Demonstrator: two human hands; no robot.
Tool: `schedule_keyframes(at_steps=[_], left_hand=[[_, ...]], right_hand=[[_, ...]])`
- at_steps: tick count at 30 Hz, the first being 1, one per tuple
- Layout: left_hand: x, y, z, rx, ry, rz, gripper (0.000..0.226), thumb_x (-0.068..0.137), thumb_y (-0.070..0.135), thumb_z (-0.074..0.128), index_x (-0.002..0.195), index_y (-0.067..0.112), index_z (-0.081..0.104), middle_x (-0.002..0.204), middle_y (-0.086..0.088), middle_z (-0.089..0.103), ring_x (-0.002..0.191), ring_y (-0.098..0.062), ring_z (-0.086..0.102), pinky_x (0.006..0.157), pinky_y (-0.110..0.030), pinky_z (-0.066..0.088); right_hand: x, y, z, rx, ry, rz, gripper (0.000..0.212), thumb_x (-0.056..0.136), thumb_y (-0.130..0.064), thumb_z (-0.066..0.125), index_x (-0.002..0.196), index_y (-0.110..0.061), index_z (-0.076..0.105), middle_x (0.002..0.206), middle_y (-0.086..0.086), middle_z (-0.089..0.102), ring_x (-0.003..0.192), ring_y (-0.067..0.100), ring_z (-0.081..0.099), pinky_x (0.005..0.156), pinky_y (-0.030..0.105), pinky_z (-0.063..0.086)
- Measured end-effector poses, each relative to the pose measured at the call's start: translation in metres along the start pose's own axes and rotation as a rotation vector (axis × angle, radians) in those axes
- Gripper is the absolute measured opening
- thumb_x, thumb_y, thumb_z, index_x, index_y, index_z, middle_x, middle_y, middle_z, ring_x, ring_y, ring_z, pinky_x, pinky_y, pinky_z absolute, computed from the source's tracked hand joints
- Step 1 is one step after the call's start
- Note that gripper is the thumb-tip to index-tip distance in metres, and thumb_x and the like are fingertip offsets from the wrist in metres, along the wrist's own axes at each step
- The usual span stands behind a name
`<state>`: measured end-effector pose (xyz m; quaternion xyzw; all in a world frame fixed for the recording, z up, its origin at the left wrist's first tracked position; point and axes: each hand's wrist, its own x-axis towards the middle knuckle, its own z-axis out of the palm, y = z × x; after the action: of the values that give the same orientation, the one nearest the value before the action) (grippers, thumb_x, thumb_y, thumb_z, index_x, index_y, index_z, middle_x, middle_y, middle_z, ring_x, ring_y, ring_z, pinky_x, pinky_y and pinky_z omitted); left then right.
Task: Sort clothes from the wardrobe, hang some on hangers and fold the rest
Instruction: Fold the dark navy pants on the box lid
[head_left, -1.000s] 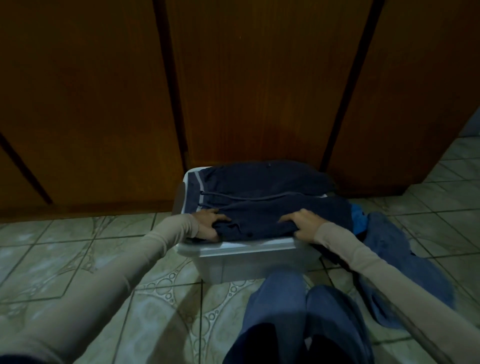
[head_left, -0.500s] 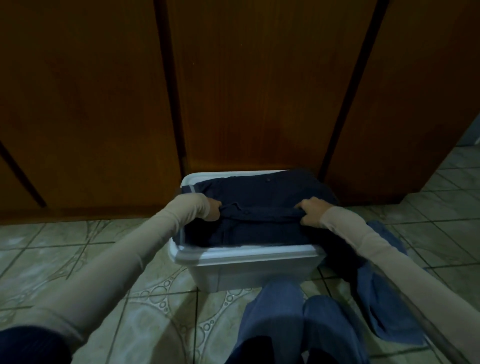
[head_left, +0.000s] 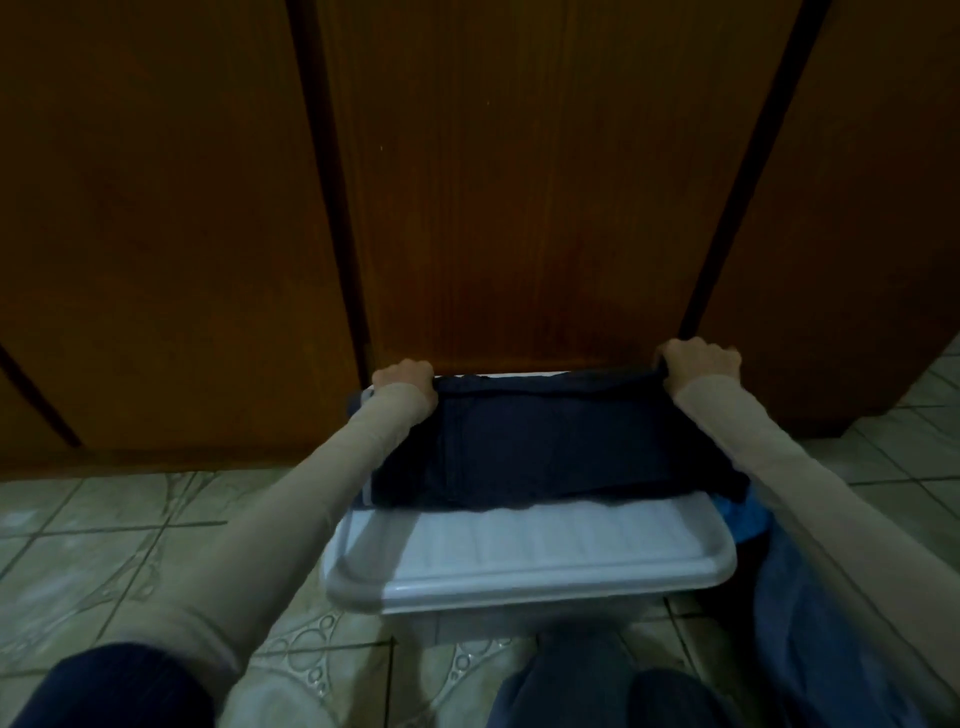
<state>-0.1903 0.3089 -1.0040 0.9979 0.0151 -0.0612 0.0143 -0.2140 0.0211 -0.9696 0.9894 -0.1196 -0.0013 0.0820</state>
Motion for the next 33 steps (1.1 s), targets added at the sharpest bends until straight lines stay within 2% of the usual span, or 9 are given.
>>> schedule_keyframes(at_steps=[5,8,11,14,17,21,24,29,33], left_hand=[[0.032,-0.001,0.018,-0.233,0.052,-0.154,0.023,0.096,0.009,0.04,0.116,0.008,0.053,0.113,-0.013,0.058,0.1,-0.031,0.058,0.08,-0.036,0.044],[0.049,0.003,0.035,-0.256,0.057,-0.175,0.028,0.094,0.011,0.044,0.122,0.009,0.05,0.121,-0.014,0.056,0.111,-0.032,0.053,0.095,-0.042,0.041],[0.058,0.011,0.067,-0.148,0.114,-0.114,0.042,0.094,0.014,0.044,0.135,0.011,0.036,0.137,-0.012,0.041,0.13,-0.031,0.034,0.108,-0.051,0.023],[0.063,0.014,0.089,-0.019,0.175,-0.049,0.04,0.097,0.013,0.034,0.137,0.011,0.031,0.14,-0.01,0.035,0.131,-0.029,0.029,0.11,-0.051,0.015],[0.068,0.013,0.091,-0.035,0.19,-0.063,0.037,0.099,0.012,0.027,0.136,0.012,0.033,0.139,-0.008,0.037,0.13,-0.028,0.031,0.11,-0.051,0.015],[0.065,0.015,0.09,-0.077,0.224,-0.064,0.039,0.099,0.012,0.029,0.138,0.012,0.03,0.143,-0.007,0.035,0.136,-0.024,0.025,0.113,-0.056,0.001],[0.052,0.025,0.086,-0.18,0.286,-0.009,0.046,0.103,0.031,0.019,0.145,0.014,0.021,0.155,-0.005,0.019,0.145,-0.018,0.007,0.108,-0.057,-0.017],[0.007,0.067,0.102,-0.206,-0.104,0.176,0.061,0.098,0.052,0.019,0.15,0.029,-0.002,0.156,-0.004,-0.02,0.143,-0.021,-0.02,0.108,-0.056,-0.018],[-0.008,0.063,0.113,-0.11,-0.192,0.346,0.069,0.092,0.063,0.024,0.147,0.038,-0.01,0.154,-0.003,-0.026,0.141,-0.021,-0.025,0.104,-0.055,-0.024]], right_hand=[[0.043,-0.005,0.024,0.074,0.121,0.044,0.021,0.093,-0.013,0.047,0.111,-0.017,0.057,0.092,0.007,0.056,0.101,0.027,0.056,0.105,0.045,0.026],[0.059,-0.016,0.048,0.072,0.174,0.035,0.032,0.091,-0.015,0.05,0.123,-0.016,0.047,0.119,0.01,0.054,0.119,0.026,0.044,0.11,0.052,0.02],[0.057,-0.03,0.08,0.174,0.187,-0.032,0.053,0.094,-0.024,0.049,0.141,-0.016,0.026,0.152,0.01,0.022,0.142,0.022,0.015,0.112,0.059,0.005],[0.049,-0.049,0.111,0.259,-0.019,-0.217,0.055,0.101,-0.04,0.025,0.15,-0.022,0.005,0.158,-0.001,-0.008,0.145,0.013,-0.007,0.112,0.056,-0.005],[0.048,-0.059,0.133,0.227,-0.227,-0.286,0.056,0.1,-0.047,0.012,0.149,-0.029,-0.01,0.156,-0.005,-0.019,0.144,0.01,-0.015,0.111,0.057,-0.011],[0.05,-0.059,0.14,0.238,-0.247,-0.27,0.056,0.1,-0.048,0.011,0.147,-0.031,-0.014,0.155,-0.006,-0.021,0.143,0.012,-0.017,0.11,0.056,-0.013],[0.044,-0.06,0.142,0.229,-0.235,-0.257,0.056,0.099,-0.048,0.009,0.147,-0.031,-0.015,0.155,-0.006,-0.022,0.143,0.014,-0.018,0.111,0.054,-0.014],[0.034,-0.06,0.143,0.205,-0.232,-0.182,0.058,0.098,-0.051,0.011,0.148,-0.032,-0.012,0.157,-0.006,-0.016,0.145,0.015,-0.01,0.114,0.05,-0.008],[0.025,-0.06,0.132,0.135,-0.239,-0.158,0.061,0.098,-0.053,0.015,0.15,-0.027,-0.006,0.158,-0.001,-0.005,0.145,0.021,0.004,0.115,0.048,0.008]])
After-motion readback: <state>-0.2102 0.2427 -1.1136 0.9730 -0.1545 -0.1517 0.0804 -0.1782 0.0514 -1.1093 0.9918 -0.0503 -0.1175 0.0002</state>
